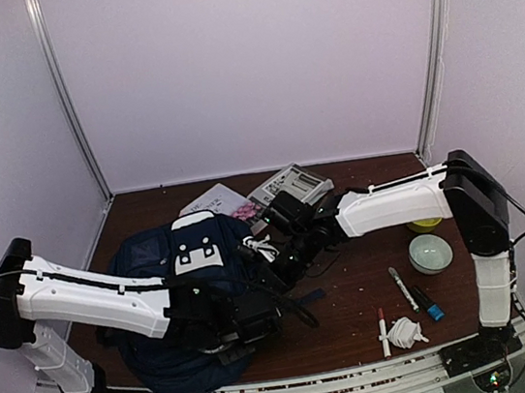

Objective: Pack the student bag
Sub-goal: Zip the student bag into the second largest pocket of the bag.

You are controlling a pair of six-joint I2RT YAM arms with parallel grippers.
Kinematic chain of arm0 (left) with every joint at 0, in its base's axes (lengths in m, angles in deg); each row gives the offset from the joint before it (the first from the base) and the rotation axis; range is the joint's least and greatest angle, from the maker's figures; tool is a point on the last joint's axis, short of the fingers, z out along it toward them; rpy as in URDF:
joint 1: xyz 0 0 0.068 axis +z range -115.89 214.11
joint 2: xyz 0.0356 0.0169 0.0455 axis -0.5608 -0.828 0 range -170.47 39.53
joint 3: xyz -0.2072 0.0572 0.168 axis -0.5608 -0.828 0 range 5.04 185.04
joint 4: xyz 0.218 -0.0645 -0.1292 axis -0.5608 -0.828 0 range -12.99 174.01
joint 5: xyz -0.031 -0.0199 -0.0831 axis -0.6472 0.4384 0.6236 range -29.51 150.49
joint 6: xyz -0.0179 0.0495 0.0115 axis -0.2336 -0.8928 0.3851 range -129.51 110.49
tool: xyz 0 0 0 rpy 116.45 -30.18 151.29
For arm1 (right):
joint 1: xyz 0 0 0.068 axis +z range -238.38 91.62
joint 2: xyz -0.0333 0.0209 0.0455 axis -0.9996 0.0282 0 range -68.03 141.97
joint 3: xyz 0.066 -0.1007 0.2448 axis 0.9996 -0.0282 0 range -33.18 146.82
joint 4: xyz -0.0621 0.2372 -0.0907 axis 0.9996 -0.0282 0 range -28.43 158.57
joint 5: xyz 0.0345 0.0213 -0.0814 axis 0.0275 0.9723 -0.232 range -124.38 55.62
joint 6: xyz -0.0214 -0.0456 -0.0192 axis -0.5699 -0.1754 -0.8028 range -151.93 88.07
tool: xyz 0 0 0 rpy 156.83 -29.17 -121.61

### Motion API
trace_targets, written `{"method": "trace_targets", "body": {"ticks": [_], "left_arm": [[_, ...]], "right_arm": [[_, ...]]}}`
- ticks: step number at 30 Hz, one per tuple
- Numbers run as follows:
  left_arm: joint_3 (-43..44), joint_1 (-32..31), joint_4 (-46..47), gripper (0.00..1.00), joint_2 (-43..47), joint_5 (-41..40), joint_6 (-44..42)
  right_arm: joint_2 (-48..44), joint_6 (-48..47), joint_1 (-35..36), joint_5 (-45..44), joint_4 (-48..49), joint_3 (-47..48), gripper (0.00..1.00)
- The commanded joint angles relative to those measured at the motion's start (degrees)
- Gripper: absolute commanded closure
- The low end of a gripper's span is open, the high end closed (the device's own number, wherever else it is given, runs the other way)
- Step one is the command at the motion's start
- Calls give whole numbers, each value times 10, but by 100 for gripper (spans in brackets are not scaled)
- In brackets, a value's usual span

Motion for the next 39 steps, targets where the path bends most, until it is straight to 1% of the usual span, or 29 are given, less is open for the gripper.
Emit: {"method": "trace_targets", "body": {"ticks": [1,3,5,7,9,12,15,17,20,23,27,30,34,37,38,39], "left_arm": [[-49,8,-30,100,66,69,-1],[-70,8,-7,100,104,91,-6],[-84,8,9,100,129,111,-12],[-96,8,21,100,137,132,-14],[-104,7,31,100,133,161,-19],[-106,3,33,100,135,178,-23],[-109,2,39,100,158,189,-31],[-115,2,49,100,179,198,-37],[-122,2,56,100,200,206,-43],[-118,3,53,100,202,218,-51],[-116,1,54,100,204,230,-57],[-116,-2,54,100,211,233,-58],[-119,-2,56,100,231,230,-56],[-119,-2,61,100,240,204,-52],[-117,-2,61,100,240,171,-43],[-115,-2,61,100,238,132,-29]], "right_arm": [[-5,-37,-61,-175,-116,84,100],[9,-59,-69,-256,-152,121,100],[33,-79,-78,-302,-196,168,100],[55,-93,-81,-345,-228,217,100],[69,-104,-86,-393,-244,245,100],[84,-119,-98,-427,-266,288,100],[102,-135,-113,-444,-276,329,100],[118,-148,-121,-435,-278,354,100],[134,-162,-121,-390,-270,397,100],[139,-149,-122,-356,-234,407,100],[164,-131,-129,-393,-220,441,100],[171,-105,-144,-421,-198,444,100],[169,-101,-151,-386,-180,436,100],[157,-107,-151,-350,-171,405,100],[150,-112,-151,-325,-166,391,100],[140,-120,-151,-291,-163,375,97]]}}
